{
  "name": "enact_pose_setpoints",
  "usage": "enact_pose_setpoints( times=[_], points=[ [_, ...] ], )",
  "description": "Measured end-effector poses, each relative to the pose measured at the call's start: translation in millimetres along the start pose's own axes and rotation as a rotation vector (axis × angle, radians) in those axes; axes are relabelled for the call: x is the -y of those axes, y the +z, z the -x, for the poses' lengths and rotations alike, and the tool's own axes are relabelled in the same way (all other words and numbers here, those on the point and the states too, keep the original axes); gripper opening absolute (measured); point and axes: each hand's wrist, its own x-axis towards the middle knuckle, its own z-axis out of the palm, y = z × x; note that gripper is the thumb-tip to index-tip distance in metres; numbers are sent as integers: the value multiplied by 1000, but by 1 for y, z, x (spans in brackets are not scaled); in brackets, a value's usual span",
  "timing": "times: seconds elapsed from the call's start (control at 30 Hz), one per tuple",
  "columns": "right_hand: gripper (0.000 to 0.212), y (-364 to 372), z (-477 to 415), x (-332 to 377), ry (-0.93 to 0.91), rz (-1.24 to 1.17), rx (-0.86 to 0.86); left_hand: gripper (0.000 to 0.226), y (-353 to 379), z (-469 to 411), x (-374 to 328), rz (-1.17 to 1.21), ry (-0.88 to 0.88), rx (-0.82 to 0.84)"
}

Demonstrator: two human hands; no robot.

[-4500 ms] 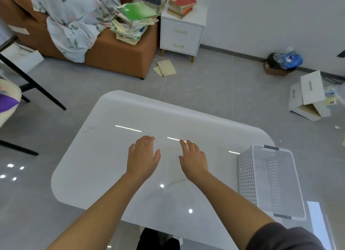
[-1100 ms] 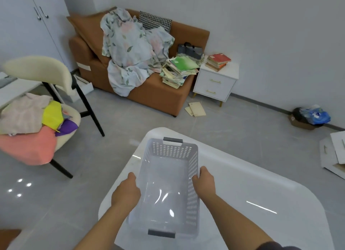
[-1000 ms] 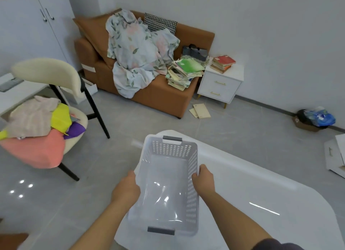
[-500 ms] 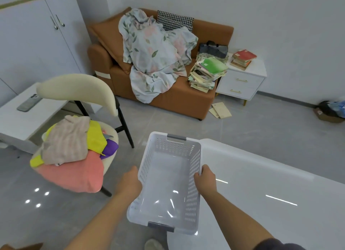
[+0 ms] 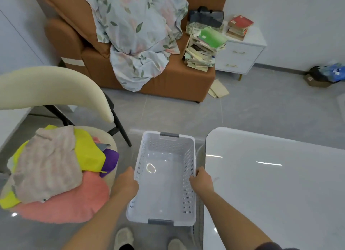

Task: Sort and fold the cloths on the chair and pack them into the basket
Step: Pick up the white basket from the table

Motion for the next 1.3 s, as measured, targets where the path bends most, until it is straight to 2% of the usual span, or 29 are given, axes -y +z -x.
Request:
enact_pose_setpoints(
  times=[0.13, 0.5, 0.77, 0.87, 1.03, 1.2, 1.3],
  points=[
    [11, 58, -49, -13, 100, 11, 25, 9, 40, -63, 25, -8, -2, 57],
    [17, 254, -194, -101, 201, 28, 77, 14, 234, -194, 123, 15, -183, 163],
    [13, 332, -253, -152, 197, 32, 62, 14, 328, -247, 161, 19, -256, 161],
    [11, 345, -260, -160, 197, 20, 83, 13, 342, -252, 167, 21, -260, 169],
    [12, 352, -260, -165, 245, 21, 104, 27, 346, -249, 167, -11, -256, 216],
    [47, 344, -237, -140, 225, -55, 128, 46, 328, -233, 160, 86, -308, 252],
    [59, 322, -203, -103, 151, -89, 148, 44, 282, -205, 139, 130, -197, 215]
  ],
)
